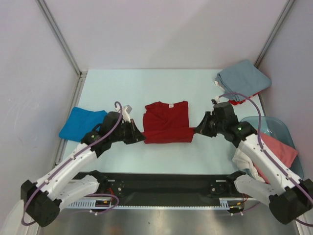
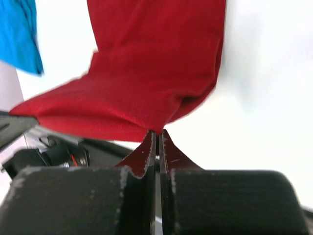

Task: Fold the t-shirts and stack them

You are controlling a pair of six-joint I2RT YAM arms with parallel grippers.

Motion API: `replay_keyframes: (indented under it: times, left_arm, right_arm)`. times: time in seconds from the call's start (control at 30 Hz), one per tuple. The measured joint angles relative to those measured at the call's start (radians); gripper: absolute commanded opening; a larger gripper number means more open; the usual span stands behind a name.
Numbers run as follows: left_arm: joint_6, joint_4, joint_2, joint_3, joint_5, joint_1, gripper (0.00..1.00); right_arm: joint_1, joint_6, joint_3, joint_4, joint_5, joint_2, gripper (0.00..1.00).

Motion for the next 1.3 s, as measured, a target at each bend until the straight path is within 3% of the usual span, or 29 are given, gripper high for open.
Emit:
replay_keyframes:
  times: [0.43,1.27,1.3]
  left_arm:
    - [0.106,0.071,0.344,0.184,0.153,0.207,0.01]
    - [0.165,0.12,0.95,0.637,0.187,0.315,0.01]
    - [0.164,0.119,0.972,0.659,0.185,0.318,0.03]
  right_arm:
    - [-0.161,-0.113,0.202,0.098,-0.13,0.357,0.0]
    - [-0.272,-0.169,0.622,0.24,-0.191,0.915,0.0]
    - [-0.276,-0.169,0.649,0.242,-0.195,0.943,0.07]
